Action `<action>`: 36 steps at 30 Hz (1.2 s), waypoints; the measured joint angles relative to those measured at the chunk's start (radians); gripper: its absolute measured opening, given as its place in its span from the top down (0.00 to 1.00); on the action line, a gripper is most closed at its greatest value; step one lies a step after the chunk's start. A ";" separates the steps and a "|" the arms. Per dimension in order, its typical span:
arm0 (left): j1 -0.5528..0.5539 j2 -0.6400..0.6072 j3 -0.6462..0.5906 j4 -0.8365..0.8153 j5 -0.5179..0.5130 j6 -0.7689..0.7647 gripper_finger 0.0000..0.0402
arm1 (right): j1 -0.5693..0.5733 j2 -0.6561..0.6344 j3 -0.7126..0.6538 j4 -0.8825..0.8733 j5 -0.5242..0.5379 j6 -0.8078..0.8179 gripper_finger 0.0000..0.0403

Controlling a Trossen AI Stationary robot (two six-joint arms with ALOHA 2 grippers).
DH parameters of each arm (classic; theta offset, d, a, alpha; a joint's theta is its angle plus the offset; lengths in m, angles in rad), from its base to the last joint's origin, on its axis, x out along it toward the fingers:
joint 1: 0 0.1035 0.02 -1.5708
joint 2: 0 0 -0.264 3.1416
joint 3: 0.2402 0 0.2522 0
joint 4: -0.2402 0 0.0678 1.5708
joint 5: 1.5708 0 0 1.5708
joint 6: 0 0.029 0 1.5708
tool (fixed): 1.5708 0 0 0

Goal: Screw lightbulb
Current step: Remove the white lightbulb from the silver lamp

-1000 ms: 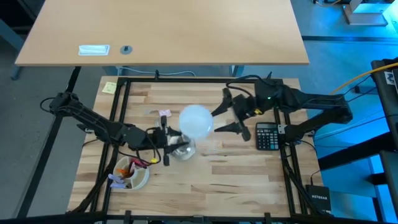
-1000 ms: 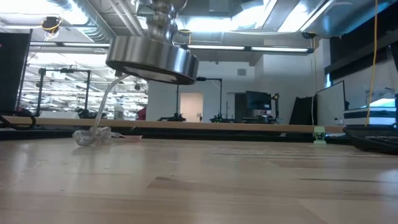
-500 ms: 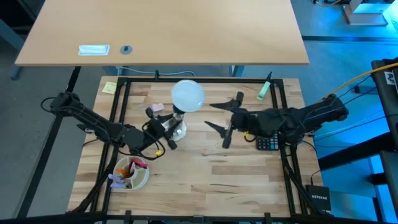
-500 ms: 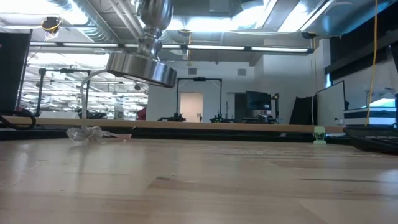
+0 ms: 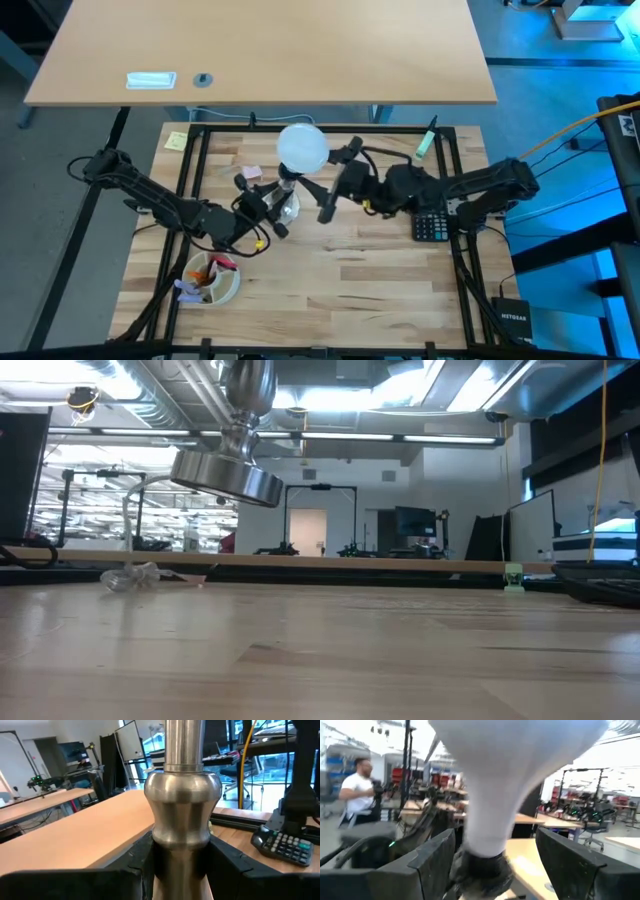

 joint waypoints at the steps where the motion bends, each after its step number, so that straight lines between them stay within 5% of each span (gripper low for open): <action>1: 0.000 0.000 0.000 -0.001 0.000 0.002 0.70 | -0.008 0.009 0.000 0.023 -0.007 0.000 0.30; 18: 0.008 0.000 0.000 -0.003 -0.001 0.002 0.70 | -0.056 0.057 0.000 0.202 -0.121 0.103 0.30; 36: 0.006 0.000 0.000 -0.010 -0.004 0.004 0.70 | -0.032 0.178 0.156 0.111 0.087 -0.054 0.30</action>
